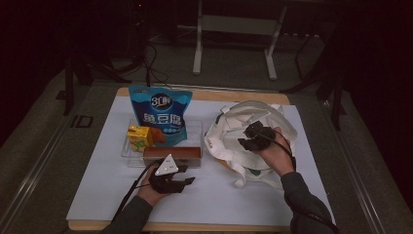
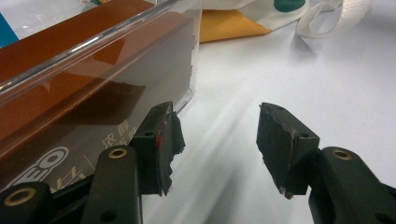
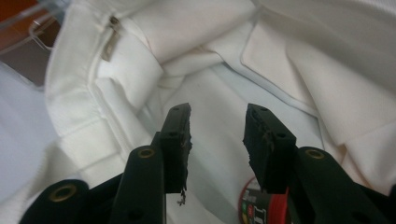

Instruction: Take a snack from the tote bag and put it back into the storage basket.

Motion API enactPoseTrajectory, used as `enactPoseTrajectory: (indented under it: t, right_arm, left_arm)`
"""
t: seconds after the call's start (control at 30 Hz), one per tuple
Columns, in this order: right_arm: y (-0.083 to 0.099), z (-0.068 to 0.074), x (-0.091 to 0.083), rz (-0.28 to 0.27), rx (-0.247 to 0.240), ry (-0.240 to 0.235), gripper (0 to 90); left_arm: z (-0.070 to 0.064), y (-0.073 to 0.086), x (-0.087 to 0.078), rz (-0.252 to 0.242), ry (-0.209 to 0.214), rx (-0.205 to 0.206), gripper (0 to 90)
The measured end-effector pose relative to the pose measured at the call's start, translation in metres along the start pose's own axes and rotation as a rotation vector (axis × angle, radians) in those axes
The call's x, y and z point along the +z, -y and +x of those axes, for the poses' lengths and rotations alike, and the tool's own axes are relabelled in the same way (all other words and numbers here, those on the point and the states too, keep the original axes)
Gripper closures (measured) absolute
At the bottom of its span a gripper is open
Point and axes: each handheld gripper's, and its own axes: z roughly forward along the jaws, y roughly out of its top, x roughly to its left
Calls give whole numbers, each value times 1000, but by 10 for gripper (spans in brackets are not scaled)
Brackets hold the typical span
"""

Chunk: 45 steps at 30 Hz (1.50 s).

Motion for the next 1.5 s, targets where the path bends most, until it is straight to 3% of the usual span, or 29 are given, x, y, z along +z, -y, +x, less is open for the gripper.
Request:
enactPoseTrajectory:
  t: [0.5, 1.23, 1.5]
  right_arm:
    - [10, -15, -2, 41, 45, 49, 435]
    - [24, -37, -2, 93, 94, 112, 398]
    - [27, -45, 0, 103, 155, 145, 264]
  left_arm:
    - [0, 0, 0, 1, 1, 2, 465]
    - [0, 0, 1, 2, 0, 1, 459]
    - [-1, 0, 1, 3, -1, 2, 459]
